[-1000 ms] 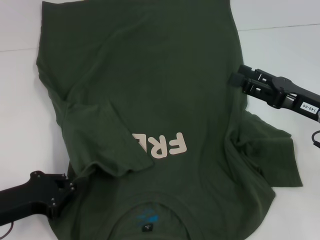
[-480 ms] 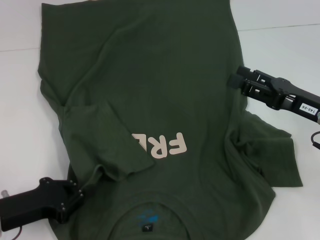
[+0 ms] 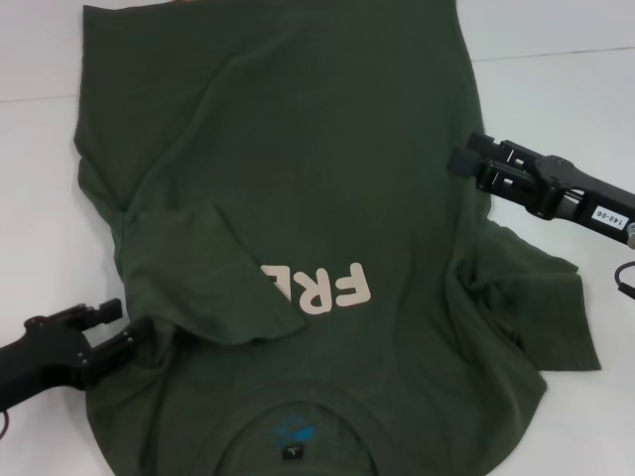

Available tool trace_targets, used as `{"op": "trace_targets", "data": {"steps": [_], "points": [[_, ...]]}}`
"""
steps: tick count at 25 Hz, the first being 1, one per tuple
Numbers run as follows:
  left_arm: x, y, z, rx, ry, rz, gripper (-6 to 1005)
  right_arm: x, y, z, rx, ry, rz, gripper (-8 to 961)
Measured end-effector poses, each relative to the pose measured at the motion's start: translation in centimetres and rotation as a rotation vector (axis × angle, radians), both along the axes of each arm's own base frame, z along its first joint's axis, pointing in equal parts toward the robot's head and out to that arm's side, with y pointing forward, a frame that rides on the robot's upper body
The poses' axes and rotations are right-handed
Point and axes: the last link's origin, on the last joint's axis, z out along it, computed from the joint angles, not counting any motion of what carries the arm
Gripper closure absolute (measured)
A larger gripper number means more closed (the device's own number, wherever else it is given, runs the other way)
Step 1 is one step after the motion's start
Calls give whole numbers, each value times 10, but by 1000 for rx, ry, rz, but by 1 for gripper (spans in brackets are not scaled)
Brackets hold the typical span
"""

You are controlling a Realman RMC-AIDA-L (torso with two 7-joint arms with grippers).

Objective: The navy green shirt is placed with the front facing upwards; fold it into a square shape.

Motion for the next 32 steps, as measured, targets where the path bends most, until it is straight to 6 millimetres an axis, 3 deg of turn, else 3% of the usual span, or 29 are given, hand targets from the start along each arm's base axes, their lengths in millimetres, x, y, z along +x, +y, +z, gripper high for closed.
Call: {"op": "trace_targets", "data": {"steps": [3, 5, 11, 22, 32], "points": [[-1, 0, 4, 18, 6, -11, 668, 0, 0, 0, 1, 0, 0, 136], [0, -1, 5, 17, 1, -23, 414, 0, 0, 0, 2, 1, -1, 136], [7, -4, 9, 1, -21, -71, 180, 0, 0, 1, 6, 2, -3, 136], [16, -15, 10, -85, -34, -156, 74, 0, 4, 2, 10, -5, -4, 137], [19, -16, 6, -113, -39, -168, 79, 1, 2, 2, 14, -8, -6, 137]]}}
